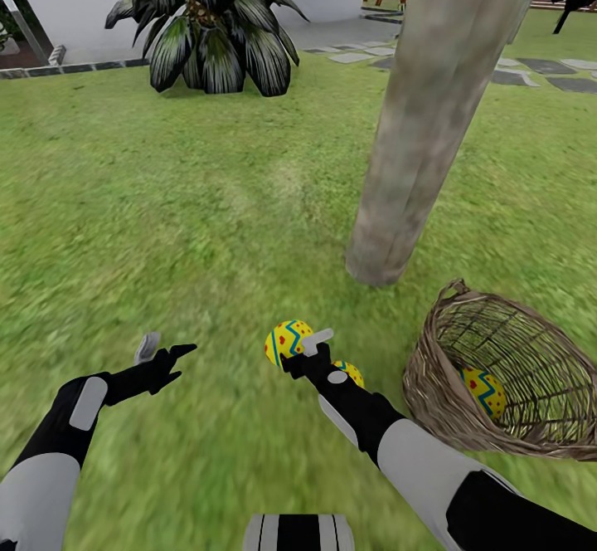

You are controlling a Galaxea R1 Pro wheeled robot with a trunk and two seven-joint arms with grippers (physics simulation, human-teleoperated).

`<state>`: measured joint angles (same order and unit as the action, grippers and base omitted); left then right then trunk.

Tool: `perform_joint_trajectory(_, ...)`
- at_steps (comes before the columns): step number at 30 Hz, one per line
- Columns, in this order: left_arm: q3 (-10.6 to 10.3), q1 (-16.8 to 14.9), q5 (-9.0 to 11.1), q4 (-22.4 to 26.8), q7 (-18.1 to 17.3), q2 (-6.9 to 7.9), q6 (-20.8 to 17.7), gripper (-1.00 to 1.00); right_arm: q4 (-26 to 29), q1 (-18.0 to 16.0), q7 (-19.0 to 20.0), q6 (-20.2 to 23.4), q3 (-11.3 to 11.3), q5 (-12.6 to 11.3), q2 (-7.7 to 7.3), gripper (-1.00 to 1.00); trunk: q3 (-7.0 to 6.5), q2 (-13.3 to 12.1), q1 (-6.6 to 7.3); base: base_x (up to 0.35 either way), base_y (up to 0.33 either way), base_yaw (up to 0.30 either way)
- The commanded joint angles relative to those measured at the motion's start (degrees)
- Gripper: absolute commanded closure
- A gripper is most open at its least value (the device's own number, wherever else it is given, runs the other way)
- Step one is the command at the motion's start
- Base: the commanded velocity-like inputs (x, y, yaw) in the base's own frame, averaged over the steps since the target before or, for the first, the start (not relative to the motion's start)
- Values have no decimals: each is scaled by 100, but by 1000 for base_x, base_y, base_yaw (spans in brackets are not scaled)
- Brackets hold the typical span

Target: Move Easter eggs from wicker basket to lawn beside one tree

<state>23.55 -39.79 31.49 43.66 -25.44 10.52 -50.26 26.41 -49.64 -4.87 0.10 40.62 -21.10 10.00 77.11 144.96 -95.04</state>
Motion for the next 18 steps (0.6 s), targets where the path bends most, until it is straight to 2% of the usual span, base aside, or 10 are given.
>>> perform_joint_trajectory(1,18,-2,-11,2,-22,-2,-36,-100,-2,-8,-43,0,43,-43,0,100,4,2,1,0,0,0)
perform_joint_trajectory(6,18,-2,-20,-176,-21,-9,-27,-100,5,-9,-41,-1,43,-43,0,100,28,2,1,0,0,0)
perform_joint_trajectory(18,18,-2,-12,-215,-22,-15,-28,-100,5,-10,-40,0,42,-37,0,100,120,2,1,0,0,0)
